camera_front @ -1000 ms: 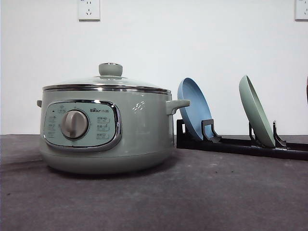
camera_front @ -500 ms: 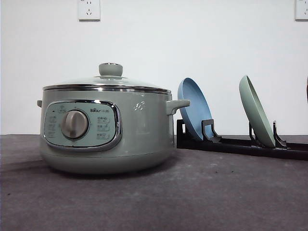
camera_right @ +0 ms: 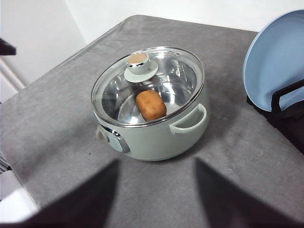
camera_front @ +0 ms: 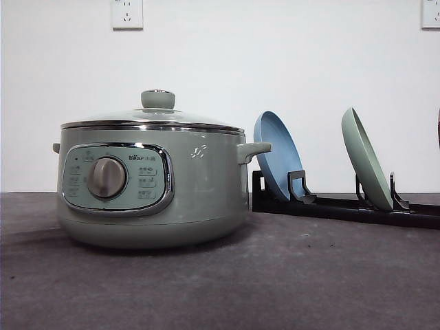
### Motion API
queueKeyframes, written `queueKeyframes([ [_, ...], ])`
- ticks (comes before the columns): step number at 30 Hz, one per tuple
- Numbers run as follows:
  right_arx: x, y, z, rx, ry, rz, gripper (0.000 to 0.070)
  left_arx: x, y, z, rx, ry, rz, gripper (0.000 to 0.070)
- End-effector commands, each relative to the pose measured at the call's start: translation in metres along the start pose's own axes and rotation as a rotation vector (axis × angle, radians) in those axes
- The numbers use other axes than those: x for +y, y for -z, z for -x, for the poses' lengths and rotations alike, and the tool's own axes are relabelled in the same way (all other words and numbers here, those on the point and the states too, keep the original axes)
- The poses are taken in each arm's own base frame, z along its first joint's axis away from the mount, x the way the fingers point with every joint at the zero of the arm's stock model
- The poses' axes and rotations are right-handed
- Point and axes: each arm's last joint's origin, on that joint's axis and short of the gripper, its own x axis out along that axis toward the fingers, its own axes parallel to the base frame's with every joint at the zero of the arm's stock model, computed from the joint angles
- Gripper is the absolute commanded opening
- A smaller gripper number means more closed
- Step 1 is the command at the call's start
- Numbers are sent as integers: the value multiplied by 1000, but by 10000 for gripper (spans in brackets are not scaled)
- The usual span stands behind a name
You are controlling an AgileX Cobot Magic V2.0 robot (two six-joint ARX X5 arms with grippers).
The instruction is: Transfer potato from steamer to green plate
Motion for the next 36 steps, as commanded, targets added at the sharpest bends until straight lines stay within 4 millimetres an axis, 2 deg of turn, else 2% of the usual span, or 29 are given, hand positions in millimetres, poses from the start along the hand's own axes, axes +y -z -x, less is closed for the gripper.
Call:
queueKeyframes([
  [1,2,-5,3,-16,-6,16,523,-2,-6,3,-20,11,-38,670],
  [2,2,-5,3,-16,-3,16,594,-2,-6,3,-20,10,-37,700],
  [3,2,-5,3,-16,0,14,664,-2,-6,3,-20,11,-37,700],
  [4,2,-5,3,-16,6,9,700,-2,-6,3,-20,10,-38,700],
  [16,2,-7,2,-24,-20,-76,700,-2,-6,3,-20,11,-31,700],
  [22,-11,-17,-15,-39,56,-175,700,-2,-6,3,-20,11,-31,700],
  [28,-40,-36,-46,19,134,-270,700,-2,-6,3,-20,11,-31,700],
  [36,-95,-70,-99,87,235,-338,700,-2,-6,3,-20,11,-32,700],
])
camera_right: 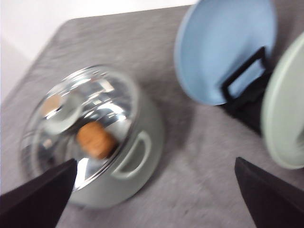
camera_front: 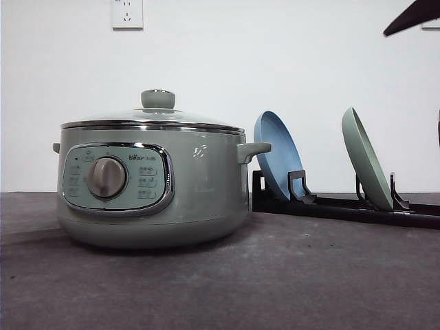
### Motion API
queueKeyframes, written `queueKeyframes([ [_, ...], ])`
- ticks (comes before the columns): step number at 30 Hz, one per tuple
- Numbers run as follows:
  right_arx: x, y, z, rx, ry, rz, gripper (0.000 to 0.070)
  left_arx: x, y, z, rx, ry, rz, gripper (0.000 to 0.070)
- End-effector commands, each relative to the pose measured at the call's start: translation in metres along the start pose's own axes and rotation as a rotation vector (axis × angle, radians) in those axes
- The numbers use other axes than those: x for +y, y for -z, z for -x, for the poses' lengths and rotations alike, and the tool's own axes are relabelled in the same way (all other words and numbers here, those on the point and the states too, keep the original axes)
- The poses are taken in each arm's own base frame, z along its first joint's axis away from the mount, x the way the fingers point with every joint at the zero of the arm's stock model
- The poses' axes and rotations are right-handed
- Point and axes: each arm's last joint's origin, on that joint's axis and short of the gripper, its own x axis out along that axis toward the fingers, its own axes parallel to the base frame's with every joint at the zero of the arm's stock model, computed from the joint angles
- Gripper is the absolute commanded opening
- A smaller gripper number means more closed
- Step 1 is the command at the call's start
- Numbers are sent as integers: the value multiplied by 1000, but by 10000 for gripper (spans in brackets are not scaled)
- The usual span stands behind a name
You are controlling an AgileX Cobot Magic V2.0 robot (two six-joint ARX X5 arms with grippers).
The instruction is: Transfer potato from steamer to green plate
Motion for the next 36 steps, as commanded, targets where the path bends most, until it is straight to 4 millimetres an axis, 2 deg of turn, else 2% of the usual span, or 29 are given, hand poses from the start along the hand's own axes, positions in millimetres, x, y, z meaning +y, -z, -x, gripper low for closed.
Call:
queueKeyframes([
  [1,-8,-14,-15,1,19,-14,700,-2,-6,3,-20,10,-22,700],
  [6,-31,-35,-44,9,62,-36,691,-2,-6,3,-20,10,-24,700],
  [10,-51,-45,-61,6,95,-59,666,-2,-6,3,-20,10,-24,700],
  [16,-75,-44,-83,26,105,-95,555,-2,-6,3,-19,10,-23,700],
  [22,-89,-39,-104,59,77,-114,529,-2,-6,3,-20,10,-24,700],
  [28,-98,-35,-117,73,81,-116,437,-2,-5,3,-16,10,-20,700],
  [34,-101,-35,-122,64,79,-111,279,-2,-5,2,-14,11,-17,700],
  [36,-101,-36,-122,58,78,-107,203,-2,-5,2,-13,10,-16,700],
])
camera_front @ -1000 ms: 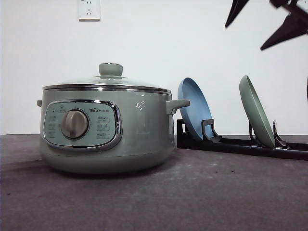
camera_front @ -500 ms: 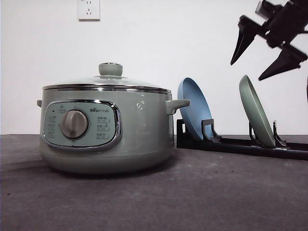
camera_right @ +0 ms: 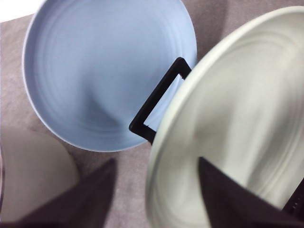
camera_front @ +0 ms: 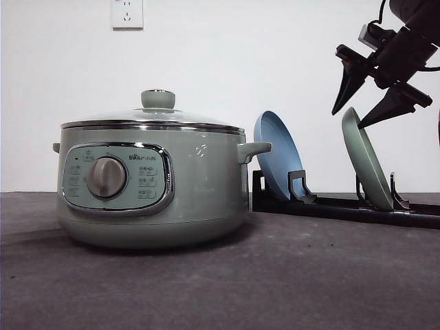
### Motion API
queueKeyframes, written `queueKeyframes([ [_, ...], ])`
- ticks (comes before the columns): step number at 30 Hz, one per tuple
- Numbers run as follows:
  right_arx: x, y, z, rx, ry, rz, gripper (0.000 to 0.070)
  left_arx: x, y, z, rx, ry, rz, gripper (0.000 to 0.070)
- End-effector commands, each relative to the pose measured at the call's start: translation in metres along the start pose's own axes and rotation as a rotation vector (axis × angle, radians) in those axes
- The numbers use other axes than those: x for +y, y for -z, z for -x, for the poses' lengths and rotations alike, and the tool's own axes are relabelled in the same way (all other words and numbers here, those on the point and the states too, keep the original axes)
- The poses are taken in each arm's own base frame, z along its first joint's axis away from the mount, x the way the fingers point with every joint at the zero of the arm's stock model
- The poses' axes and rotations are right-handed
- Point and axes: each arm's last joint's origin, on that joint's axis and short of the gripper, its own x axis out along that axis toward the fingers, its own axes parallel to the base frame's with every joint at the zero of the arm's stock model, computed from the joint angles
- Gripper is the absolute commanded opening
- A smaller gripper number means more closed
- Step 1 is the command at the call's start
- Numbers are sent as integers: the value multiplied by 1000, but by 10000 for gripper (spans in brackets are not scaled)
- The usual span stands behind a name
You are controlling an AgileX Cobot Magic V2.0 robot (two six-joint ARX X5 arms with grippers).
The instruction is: Transfer potato from steamer to green plate
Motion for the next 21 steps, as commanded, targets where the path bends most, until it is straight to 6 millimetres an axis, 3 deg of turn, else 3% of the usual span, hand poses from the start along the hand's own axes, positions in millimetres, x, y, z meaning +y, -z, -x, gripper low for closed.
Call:
queueKeyframes([
  [1,0,-5,-5,-14,-7,13,176,-2,-6,3,-16,10,-18,700],
  [5,0,-5,-5,-9,-8,3,52,-2,-5,3,-14,10,-17,700],
  [8,0,-4,-5,-5,-22,-8,13,-2,-5,3,-13,10,-17,700],
  [14,5,-7,1,-13,-69,-23,6,-2,-5,2,-12,11,-16,700],
  [21,28,-16,36,-48,-151,5,6,-2,-5,2,-7,11,-12,700],
])
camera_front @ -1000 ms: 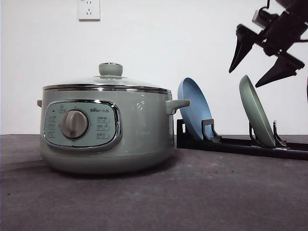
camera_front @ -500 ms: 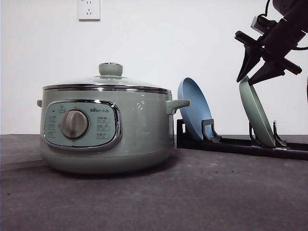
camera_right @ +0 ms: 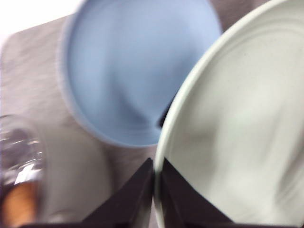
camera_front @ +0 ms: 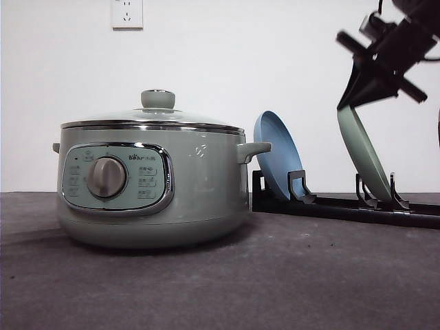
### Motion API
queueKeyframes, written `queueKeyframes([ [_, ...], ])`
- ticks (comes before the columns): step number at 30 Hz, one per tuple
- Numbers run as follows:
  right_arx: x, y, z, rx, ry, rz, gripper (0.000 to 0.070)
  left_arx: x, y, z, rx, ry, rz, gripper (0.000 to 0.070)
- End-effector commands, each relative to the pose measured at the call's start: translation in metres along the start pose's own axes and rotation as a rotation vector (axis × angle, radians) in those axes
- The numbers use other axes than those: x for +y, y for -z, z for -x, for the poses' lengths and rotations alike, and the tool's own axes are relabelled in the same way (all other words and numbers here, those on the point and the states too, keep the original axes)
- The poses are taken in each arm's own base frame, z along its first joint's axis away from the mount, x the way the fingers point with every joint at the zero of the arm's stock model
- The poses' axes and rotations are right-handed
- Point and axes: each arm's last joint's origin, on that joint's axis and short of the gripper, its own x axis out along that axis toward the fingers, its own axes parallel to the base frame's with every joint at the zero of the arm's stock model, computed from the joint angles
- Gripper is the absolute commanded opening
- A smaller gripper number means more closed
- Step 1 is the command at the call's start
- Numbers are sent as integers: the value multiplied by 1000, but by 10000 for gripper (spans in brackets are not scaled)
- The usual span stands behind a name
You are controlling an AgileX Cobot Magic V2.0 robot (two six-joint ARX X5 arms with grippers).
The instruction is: Transfer potato from steamer to green plate
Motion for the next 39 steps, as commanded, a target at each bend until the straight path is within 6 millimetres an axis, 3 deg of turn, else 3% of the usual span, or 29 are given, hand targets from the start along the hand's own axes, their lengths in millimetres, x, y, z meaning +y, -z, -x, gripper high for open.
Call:
queueKeyframes([
  [1,18,-12,18,-59,-50,51,6,-2,-6,2,-16,10,-19,700],
  [10,62,-2,81,-95,-114,164,6,-3,-5,2,-6,14,-14,700],
  [15,90,23,116,-42,-83,281,6,-5,-4,1,0,27,-19,700],
  [21,124,64,142,88,46,394,6,-6,-4,0,2,36,-27,700],
  [29,163,112,164,185,159,518,6,-6,-4,0,2,36,-31,700],
  [34,171,142,167,250,232,544,6,-6,-4,0,3,36,-31,700],
  [39,174,175,158,296,282,563,6,-6,-3,0,12,36,-25,700],
])
